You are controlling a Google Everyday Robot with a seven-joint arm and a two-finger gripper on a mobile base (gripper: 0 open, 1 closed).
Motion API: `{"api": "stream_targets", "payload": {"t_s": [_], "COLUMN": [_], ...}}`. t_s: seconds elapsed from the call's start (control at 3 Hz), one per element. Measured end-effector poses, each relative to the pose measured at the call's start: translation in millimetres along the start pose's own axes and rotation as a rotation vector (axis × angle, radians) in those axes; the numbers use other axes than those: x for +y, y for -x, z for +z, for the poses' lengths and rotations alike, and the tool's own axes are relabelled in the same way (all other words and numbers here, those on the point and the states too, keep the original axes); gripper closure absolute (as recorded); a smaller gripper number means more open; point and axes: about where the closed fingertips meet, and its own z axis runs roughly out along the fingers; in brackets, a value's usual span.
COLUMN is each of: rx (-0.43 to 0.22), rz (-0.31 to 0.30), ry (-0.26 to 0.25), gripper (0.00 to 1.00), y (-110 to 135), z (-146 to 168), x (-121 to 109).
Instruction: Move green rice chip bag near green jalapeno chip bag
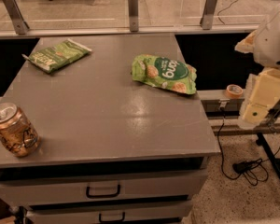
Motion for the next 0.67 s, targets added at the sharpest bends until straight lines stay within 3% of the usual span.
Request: {"api": "stream_targets", "payload": {"t_s": [0.67], "rx": [-0.141], "rz": [-0.109], "ry": [-0.015], "gripper": [0.00], "y": [77], "z": [71], "x": [-73]}}
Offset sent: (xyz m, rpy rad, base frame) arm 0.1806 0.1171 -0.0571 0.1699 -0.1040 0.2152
